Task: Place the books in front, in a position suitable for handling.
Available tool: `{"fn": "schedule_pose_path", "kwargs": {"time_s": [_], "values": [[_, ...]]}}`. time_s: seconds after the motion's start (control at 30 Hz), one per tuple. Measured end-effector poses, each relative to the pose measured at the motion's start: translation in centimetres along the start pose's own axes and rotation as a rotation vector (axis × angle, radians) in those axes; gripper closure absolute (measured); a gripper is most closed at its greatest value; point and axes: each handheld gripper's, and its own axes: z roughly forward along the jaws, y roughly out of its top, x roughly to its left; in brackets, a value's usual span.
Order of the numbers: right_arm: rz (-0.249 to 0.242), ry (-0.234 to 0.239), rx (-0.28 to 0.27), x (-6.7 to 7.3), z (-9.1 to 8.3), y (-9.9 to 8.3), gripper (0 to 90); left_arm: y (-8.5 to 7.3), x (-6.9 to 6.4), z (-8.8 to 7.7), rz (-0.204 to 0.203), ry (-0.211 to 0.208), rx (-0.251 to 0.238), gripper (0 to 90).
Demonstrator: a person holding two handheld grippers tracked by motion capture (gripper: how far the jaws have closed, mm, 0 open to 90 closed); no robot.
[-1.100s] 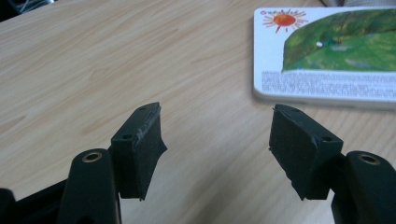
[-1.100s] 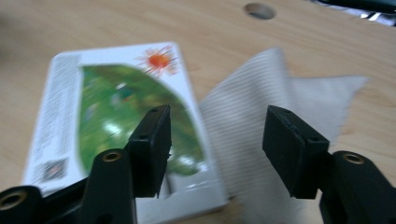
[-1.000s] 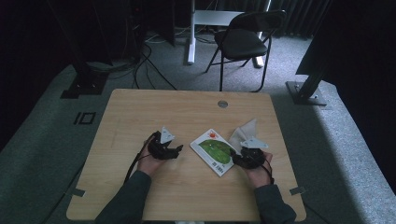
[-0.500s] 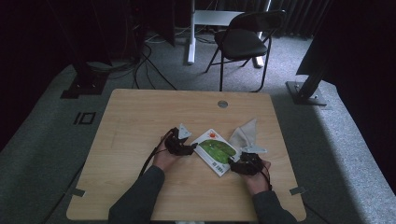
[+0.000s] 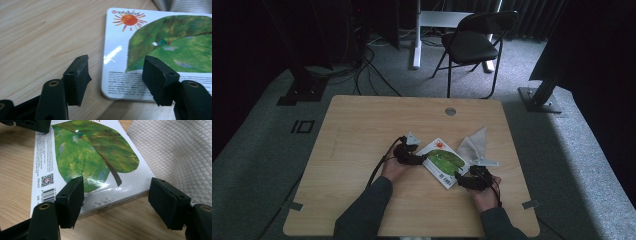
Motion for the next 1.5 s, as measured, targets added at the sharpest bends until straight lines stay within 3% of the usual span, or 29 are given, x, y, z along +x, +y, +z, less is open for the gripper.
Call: {"fn": "schedule_pose_path", "kwargs": {"time_s": [0.13, 0.3, 0.67, 0.93, 1.17, 1.33, 1.5], "values": [[-0.005, 0.013, 0.010, -0.3, 0.1, 0.2, 28.7, 0.0, -0.2, -0.1, 0.018, -0.031, 0.007, 42.6], [-0.012, 0.022, 0.012, -0.5, 0.4, 0.5, 28.9, -0.4, 0.0, -0.4, 0.008, -0.051, 0.012, 42.4], [-0.018, 0.085, 0.010, 0.2, 1.3, 1.1, 34.8, -2.3, -0.5, -3.0, 0.044, -0.023, 0.029, 42.7], [-0.058, 0.113, 0.015, 1.6, 2.3, 1.8, 34.8, -4.3, -0.7, -5.2, 0.028, -0.004, 0.035, 42.6], [-0.081, 0.153, 0.023, 2.6, 2.8, 2.2, 35.4, -6.0, -1.9, -7.0, 0.016, 0.020, 0.034, 42.4], [-0.087, 0.191, 0.026, 3.0, 3.1, 2.2, 36.1, -7.4, -2.7, -8.2, 0.013, 0.010, 0.022, 42.0], [-0.108, 0.207, 0.028, 3.4, 3.3, 2.2, 36.1, -8.6, -3.5, -8.8, 0.007, 0.006, 0.042, 39.0]]}}
